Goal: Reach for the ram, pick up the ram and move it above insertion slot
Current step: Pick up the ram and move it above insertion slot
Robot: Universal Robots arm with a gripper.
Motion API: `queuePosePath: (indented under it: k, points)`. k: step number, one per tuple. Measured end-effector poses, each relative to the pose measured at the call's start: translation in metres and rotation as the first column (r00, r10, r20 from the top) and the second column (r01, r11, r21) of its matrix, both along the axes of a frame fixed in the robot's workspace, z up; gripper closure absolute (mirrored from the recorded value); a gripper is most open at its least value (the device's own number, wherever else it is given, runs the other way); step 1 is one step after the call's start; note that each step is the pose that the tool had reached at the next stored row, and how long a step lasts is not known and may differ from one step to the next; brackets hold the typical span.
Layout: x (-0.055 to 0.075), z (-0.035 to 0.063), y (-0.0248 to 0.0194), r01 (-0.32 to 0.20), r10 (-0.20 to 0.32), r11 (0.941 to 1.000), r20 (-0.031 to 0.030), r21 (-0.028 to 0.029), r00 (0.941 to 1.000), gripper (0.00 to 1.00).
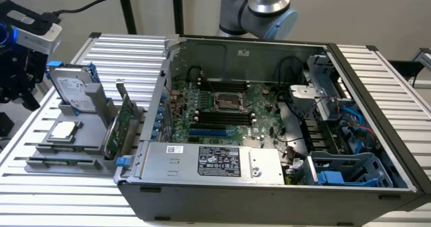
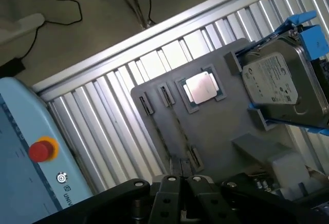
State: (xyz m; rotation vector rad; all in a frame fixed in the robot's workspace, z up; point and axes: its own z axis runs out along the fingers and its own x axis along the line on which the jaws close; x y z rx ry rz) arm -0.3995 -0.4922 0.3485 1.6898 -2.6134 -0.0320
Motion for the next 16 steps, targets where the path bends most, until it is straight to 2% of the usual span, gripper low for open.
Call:
queuePosePath:
  k: [4, 8, 12, 16]
  points:
    - [0.0, -0.0011, 0.0, -0.073, 0.073, 0.9973, 0.0034, -0.0001, 0.9973, 0.89]
    - [0.0, -0.002, 0.0, -0.144, 0.144, 0.9896, 0.0075, -0.0007, 0.9896, 0.89]
    - [0.0, -0.0032, 0.0, -0.216, 0.216, 0.9763, 0.0149, -0.0018, 0.9762, 0.89]
    - [0.0, -0.0041, 0.0, -0.287, 0.287, 0.958, 0.0235, -0.0041, 0.9577, 0.89]
